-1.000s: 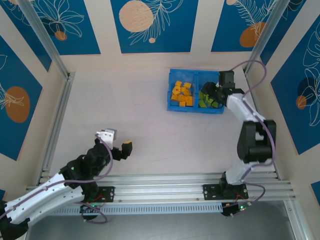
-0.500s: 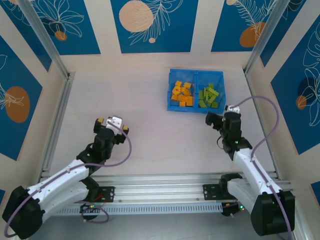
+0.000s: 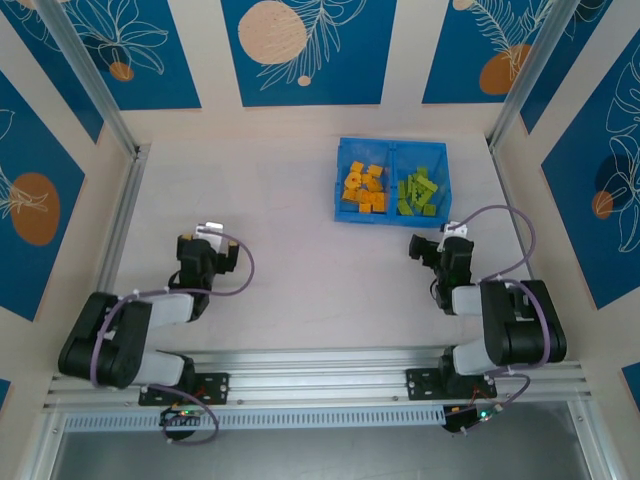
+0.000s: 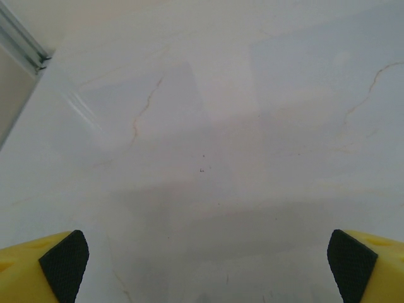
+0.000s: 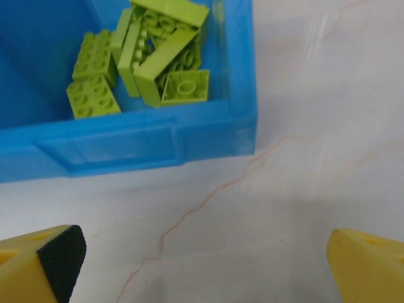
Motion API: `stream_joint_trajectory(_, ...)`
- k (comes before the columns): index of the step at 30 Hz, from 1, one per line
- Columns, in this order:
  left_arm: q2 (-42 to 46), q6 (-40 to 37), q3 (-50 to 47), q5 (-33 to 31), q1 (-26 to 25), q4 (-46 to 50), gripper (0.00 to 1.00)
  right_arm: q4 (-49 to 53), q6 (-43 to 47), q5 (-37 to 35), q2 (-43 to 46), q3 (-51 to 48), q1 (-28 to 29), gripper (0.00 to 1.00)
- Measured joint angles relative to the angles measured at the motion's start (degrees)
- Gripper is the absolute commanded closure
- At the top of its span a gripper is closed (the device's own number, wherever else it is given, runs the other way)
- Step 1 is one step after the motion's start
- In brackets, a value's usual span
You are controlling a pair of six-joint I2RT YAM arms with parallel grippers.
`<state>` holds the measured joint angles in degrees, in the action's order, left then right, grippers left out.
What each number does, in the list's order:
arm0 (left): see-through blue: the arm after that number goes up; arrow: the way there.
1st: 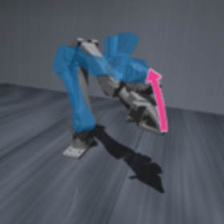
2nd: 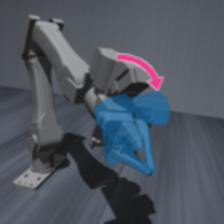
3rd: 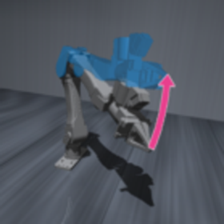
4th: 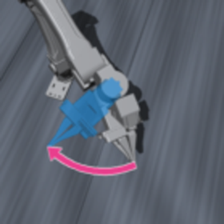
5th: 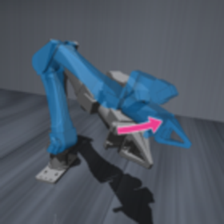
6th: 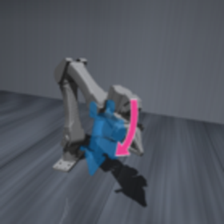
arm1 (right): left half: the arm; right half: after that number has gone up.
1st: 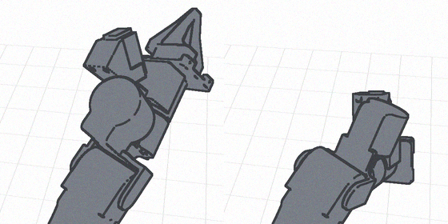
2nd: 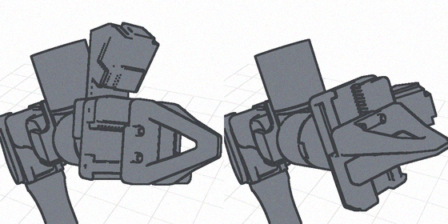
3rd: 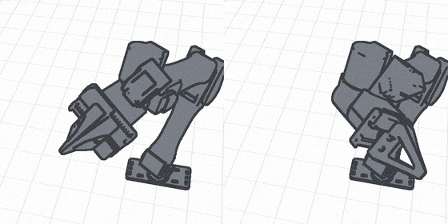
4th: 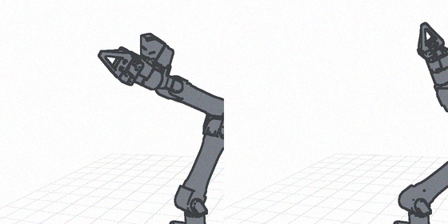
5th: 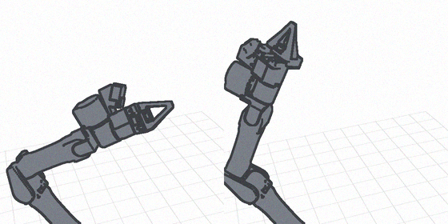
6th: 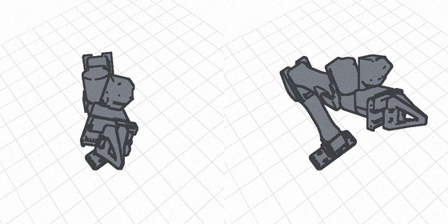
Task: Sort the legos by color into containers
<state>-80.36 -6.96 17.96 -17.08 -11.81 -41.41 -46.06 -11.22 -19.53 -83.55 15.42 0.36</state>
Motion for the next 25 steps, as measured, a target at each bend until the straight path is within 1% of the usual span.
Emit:
stream_joint_trajectory(1, -2.8, 0.5, 0.2, 1.5, 1.4, -2.8, 0.00, -2.1, 0.2, 0.7, -1.9, 0.4, 0.1, 0.01)
stream_joint_trajectory(2, -5.5, 0.9, 0.6, 2.3, 2.7, -5.1, 0.00, -2.0, 0.3, 1.2, -3.2, 1.5, 0.2, 0.01)
stream_joint_trajectory(3, -7.0, 1.4, 1.2, 2.8, 3.6, -4.9, 0.00, -1.2, 0.4, 1.4, -3.6, 2.4, 0.5, 0.01)
stream_joint_trajectory(7, -8.3, 3.1, 2.5, 5.9, 6.1, -5.3, 0.00, -1.9, 1.1, 1.0, -4.1, 5.6, 1.9, 0.01)
stream_joint_trajectory(16, -8.2, 3.9, 3.3, 8.7, 6.3, -6.2, 0.00, -1.9, 1.5, 1.1, -4.0, 6.1, 2.1, 0.01)
stream_joint_trajectory(25, -8.2, 3.9, 3.3, 9.4, 6.3, -6.2, 0.00, -1.9, 1.7, 1.1, -4.0, 6.1, 2.2, 0.01)
